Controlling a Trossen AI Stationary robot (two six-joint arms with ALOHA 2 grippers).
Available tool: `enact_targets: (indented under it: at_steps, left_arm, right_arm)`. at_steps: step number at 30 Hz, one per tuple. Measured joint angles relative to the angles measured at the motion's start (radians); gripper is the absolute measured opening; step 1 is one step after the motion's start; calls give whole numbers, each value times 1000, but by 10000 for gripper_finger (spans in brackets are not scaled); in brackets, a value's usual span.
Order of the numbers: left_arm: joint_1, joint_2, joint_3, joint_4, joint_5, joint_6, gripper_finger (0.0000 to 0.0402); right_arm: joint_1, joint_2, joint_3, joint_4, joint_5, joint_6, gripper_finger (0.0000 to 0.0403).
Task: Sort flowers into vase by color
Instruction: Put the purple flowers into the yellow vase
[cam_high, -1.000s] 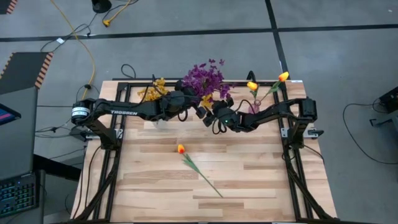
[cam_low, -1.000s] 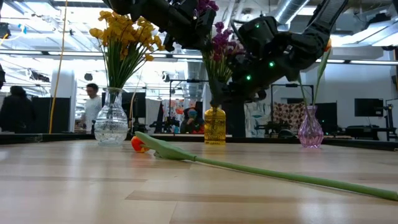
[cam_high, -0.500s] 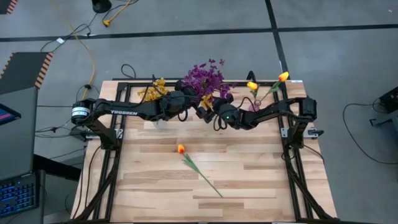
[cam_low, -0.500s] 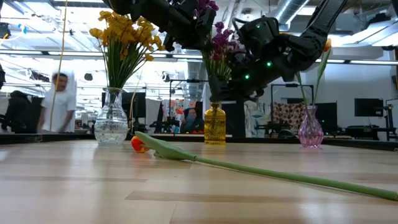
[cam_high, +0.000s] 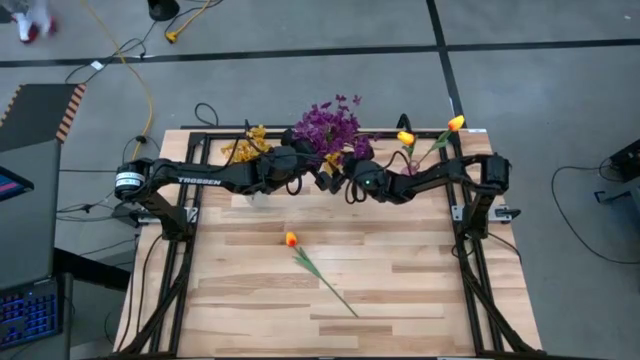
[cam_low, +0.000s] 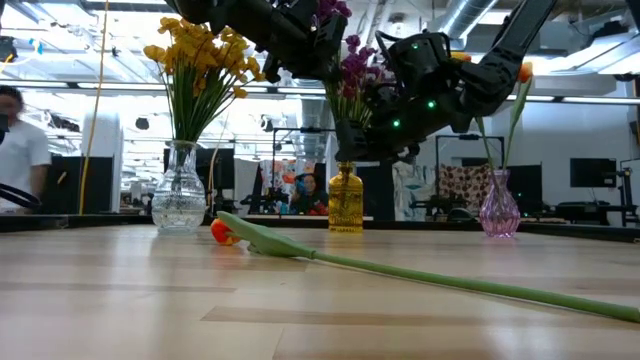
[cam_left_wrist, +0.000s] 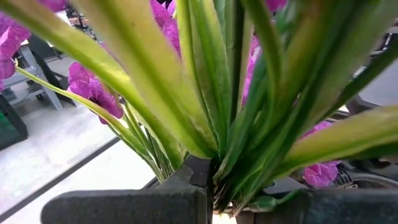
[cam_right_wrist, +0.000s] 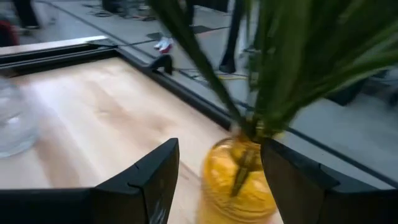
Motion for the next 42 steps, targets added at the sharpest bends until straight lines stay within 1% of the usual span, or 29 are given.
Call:
enact_targets:
  at_steps: [2, 3, 21, 35, 42]
  left_arm:
    - [0, 0, 0, 0, 0, 0, 18]
    - [0, 0, 0, 0, 0, -1, 18]
    - [0, 0, 0, 1, 0, -3, 18]
    - [0, 0, 0, 1, 1, -3, 18]
    - [0, 0, 0, 1, 0, -3, 18]
  right_arm:
    - [-8, 0, 0, 0, -44, 0, 254]
    - [-10, 0, 0, 0, -48, 0, 254]
    - [-48, 0, 0, -3, -49, 1, 254]
    - [-68, 1, 0, -30, -49, 60, 254]
    - [-73, 15, 0, 10, -49, 53, 254]
